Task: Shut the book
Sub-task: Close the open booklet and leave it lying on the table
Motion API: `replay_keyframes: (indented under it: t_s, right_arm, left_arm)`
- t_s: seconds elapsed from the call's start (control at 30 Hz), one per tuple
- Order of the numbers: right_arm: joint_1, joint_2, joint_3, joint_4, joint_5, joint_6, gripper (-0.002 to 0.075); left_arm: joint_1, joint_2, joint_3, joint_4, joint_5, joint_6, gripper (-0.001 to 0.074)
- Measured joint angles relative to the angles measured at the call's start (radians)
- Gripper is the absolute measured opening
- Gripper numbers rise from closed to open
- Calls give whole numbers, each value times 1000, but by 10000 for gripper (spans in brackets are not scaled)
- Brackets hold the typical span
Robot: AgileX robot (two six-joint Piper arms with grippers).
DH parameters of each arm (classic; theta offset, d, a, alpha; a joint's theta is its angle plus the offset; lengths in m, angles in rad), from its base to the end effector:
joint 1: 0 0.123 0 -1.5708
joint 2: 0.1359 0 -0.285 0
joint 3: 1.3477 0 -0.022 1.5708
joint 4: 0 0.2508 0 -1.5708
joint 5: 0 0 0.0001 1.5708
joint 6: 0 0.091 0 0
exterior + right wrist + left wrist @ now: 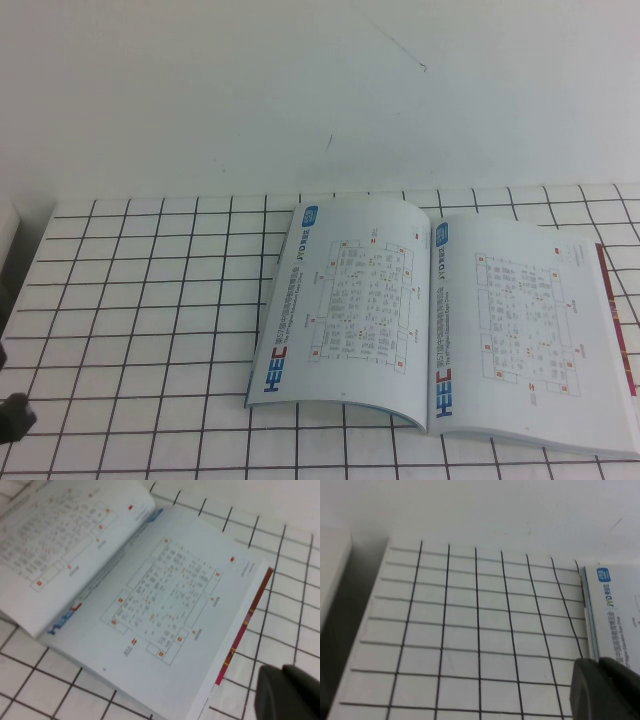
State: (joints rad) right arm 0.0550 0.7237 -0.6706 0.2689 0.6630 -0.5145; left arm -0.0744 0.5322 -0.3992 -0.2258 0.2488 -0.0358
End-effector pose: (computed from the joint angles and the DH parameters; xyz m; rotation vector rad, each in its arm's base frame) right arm 0.1363 0.0224 0.3178 -0.4755 2.1202 0.0390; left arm 0.1142 -0.0136 0.2841 -0.1300 1.8637 -0.2793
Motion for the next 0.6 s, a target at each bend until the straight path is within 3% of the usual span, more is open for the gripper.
replay_keyframes:
  t_s: [0.33, 0.6]
  right_arm:
    - [0, 455, -32, 423, -144, -474, -3]
    - [0, 765, -112, 545, -215, -579, -3]
  left_arm:
    - [0, 349, -90, -300, 4, 192, -4]
    - [-111, 657, -325, -432, 60, 415, -4]
